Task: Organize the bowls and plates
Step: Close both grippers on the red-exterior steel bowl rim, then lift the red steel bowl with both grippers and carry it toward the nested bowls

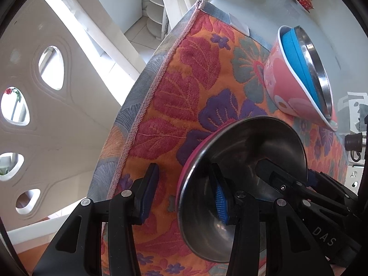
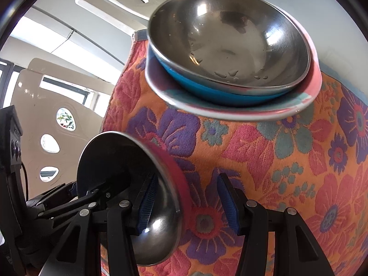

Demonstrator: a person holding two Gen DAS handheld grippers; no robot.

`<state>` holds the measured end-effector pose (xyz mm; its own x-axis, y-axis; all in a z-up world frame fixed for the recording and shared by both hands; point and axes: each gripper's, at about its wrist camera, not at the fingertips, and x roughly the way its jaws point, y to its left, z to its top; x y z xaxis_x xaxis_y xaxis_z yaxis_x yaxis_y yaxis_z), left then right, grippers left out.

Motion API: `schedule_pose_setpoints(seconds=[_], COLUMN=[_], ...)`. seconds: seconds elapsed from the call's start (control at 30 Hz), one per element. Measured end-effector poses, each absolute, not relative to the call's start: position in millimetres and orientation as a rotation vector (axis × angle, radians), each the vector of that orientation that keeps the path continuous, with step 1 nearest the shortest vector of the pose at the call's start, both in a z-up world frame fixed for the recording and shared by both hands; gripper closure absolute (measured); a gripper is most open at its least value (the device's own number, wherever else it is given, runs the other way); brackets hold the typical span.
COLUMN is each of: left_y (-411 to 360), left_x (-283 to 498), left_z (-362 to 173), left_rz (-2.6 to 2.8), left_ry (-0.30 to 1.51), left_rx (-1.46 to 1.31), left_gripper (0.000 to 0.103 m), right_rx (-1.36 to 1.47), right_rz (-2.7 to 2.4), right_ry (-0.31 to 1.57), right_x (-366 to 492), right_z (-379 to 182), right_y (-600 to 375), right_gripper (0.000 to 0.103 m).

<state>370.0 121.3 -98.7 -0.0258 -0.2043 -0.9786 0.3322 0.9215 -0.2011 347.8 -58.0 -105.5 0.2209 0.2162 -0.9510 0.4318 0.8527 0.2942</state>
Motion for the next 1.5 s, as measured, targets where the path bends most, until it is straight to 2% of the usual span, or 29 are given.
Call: schedule_pose_setpoints(seconds=[0.47,0.6,0.67,0.83,0.97,1.5], left_y=[107,103,101,104,107,103], left_x=[370,365,362,352,350,340], left_z=[-103,-99,-97,-98,-98,-76], left_rz=[-0.436,-0.445,-0.452,-0.437,-0.417,-0.408], left_ry=[1.521,1.515,1.519,1.532,1.532,1.563], left_rx=[0.117,0.121,0.115,0.088,0.052,0.106], left_gripper=[0.061,0.066,0.070,0.074,0.078,0.079], right_rx=[0.614,0.620,0.631,0.664,0.681,0.622], right_rz=[-0.169,-0.158,-0.158,-0.161,-0.134,-0.162], right_ry=[1.360,1.372,1.379,1.405,1.415,1.437], right_x=[346,346,344,335,329,322], right_z=[-113,-111,-112,-115,-117,-90], right_y=[-68,-69,-68,-67,-58,-46], right_gripper=[0.052,0.060,0.062,0.068,0.083,0.083])
